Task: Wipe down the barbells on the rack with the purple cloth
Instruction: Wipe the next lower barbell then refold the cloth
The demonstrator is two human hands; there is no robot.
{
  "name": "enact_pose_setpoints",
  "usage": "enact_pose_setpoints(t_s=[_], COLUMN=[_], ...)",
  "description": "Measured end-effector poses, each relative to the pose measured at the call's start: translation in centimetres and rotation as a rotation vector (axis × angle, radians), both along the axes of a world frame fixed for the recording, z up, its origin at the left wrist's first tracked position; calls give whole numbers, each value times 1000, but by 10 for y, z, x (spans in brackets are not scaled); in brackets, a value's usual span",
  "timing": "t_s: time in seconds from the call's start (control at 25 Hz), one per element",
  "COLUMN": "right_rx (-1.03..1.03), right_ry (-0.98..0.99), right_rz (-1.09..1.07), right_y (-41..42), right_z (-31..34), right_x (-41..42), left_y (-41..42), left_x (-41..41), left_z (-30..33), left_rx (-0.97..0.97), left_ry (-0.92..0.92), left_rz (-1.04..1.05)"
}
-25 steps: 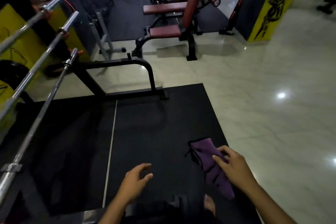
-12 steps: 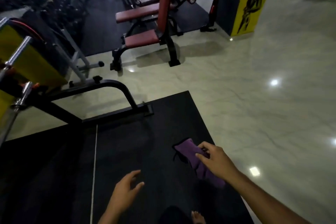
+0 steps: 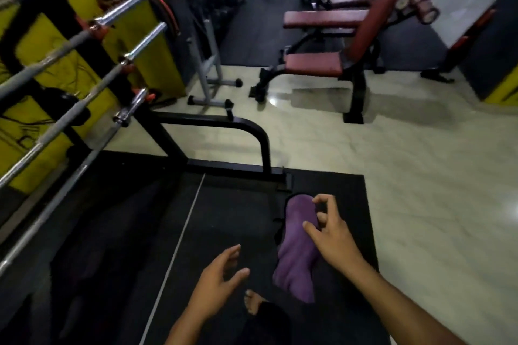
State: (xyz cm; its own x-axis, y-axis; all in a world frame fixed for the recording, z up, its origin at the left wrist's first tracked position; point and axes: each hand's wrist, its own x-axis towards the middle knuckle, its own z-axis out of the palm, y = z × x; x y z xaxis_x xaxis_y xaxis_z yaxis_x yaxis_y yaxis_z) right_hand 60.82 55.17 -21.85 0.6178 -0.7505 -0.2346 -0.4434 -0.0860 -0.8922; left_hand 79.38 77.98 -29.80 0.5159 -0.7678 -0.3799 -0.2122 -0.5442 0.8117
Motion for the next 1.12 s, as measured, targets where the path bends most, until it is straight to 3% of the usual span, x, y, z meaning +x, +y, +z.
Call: enact_pose_setpoints(t_s=[0.12,0.2,0.36,0.48,0.56,0.68,0.8,0.88,1.0,1.12], right_rx=[142,235,578,720,595,34,-307,-351,-161,-130], right_ry=[-69,-163,-314,-320,-211,-61,-214,-290,-293,-281], right_rz=[-34,-95,-254,-209,-24,390,610,705,852,956], right_y=[-28,-46,-80,-98,-115,-153,-183,-196,-213,-221], right_z=[13,24,43,51,51,52,72,83,93,102], right_x=[97,152,263,326,362,424,487,524,594,659], left_y=[-27,-53,-111,-133,-142,-162,-195,-211,-229,-234], left_x=[33,56,138,204,249,330,411,453,517,574], left_z=[27,46,65,87,100,121,154,177,203,216], left_rx=[-123,-181,-317,-330,-297,-259,-225,-198,-163,-127], left_ry=[-85,-246,-489,-535,-547,-555,-586,-602,-656,-704], left_rz=[-88,-112,105,233,281,270,167,117,61,145])
